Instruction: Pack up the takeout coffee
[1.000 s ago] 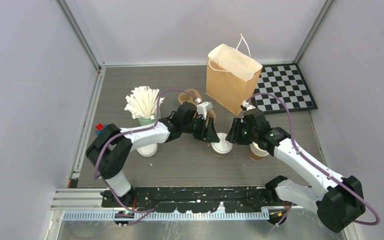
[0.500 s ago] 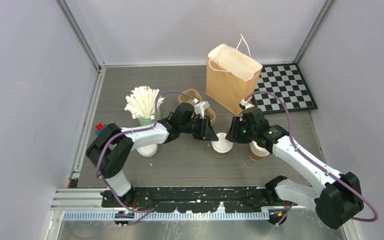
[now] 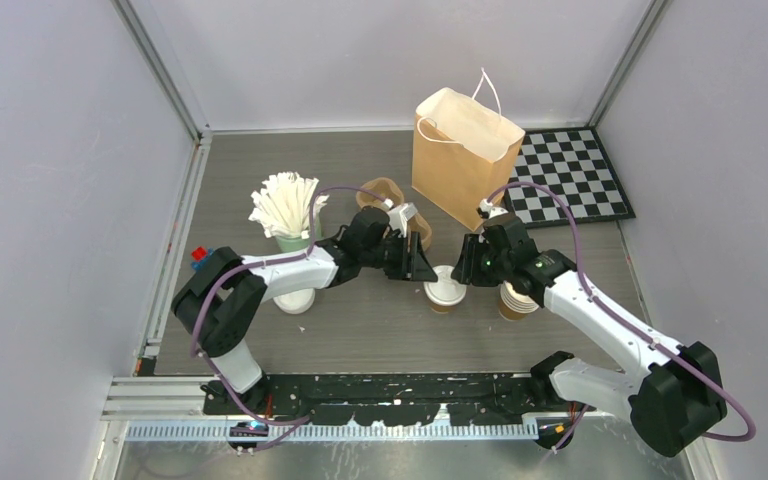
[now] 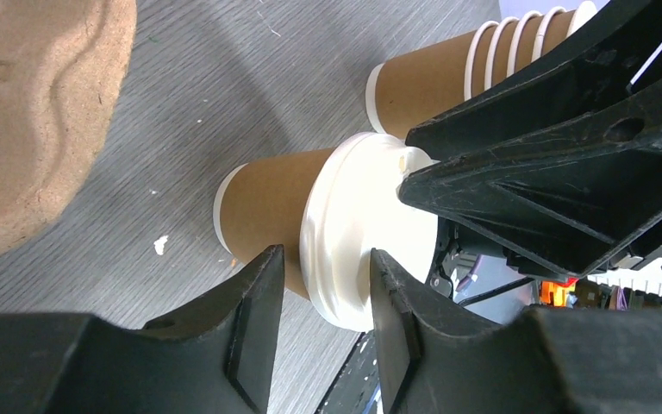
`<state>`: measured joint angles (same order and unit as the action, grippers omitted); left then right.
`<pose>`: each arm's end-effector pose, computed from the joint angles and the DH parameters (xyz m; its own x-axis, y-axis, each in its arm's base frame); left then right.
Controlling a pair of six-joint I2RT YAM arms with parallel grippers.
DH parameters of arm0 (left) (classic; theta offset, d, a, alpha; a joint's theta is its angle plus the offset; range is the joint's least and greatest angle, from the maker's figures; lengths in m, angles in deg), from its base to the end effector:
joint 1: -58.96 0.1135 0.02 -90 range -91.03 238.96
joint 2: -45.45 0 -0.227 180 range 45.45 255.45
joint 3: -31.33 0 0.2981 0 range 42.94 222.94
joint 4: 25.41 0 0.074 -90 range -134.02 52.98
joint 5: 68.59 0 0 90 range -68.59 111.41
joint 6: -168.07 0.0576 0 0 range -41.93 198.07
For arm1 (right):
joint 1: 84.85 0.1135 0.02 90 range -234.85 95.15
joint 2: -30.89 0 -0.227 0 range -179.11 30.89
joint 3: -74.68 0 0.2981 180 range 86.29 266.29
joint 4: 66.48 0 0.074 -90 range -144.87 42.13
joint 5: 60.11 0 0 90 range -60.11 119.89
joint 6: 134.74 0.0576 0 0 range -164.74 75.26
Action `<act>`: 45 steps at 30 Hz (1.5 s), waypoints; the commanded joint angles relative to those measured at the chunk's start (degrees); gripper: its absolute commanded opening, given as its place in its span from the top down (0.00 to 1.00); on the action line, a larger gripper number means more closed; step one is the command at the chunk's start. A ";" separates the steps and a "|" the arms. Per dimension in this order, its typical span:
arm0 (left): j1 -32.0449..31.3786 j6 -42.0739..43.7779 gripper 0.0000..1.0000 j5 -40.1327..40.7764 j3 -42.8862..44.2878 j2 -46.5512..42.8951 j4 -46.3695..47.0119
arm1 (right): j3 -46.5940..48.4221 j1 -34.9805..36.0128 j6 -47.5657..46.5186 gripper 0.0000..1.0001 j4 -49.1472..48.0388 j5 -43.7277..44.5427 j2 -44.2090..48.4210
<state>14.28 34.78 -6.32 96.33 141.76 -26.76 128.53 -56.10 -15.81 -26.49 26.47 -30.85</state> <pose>0.2690 -0.3037 0.1168 -0.8971 0.0335 -0.4406 0.3927 0.5178 -0.7601 0.2579 0.1454 0.1750 -0.8184 0.1018 -0.5656 -0.1363 0.9217 0.3632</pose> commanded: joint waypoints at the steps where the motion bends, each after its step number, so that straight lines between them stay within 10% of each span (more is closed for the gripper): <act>1: -0.35 1.88 0.58 5.60 0.01 -0.41 -6.80 | -0.68 -0.17 -0.80 0.59 -1.05 1.67 -0.32; 17: -1.86 -1.33 0.63 11.60 -2.93 -4.33 -14.20 | -4.02 -0.13 -1.60 0.59 -1.59 0.84 -0.93; 28: -2.42 -15.02 0.59 -2.39 -8.71 -4.84 12.05 | -3.83 -0.10 0.41 0.59 -3.13 0.24 -2.07; 45: -1.94 0.01 0.41 14.74 0.87 -16.71 -19.17 | -3.13 -0.10 -2.66 0.57 -4.01 -6.14 -2.14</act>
<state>12.05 30.78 4.92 93.95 127.64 -40.72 126.23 -56.16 -16.60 -32.63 21.51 -32.05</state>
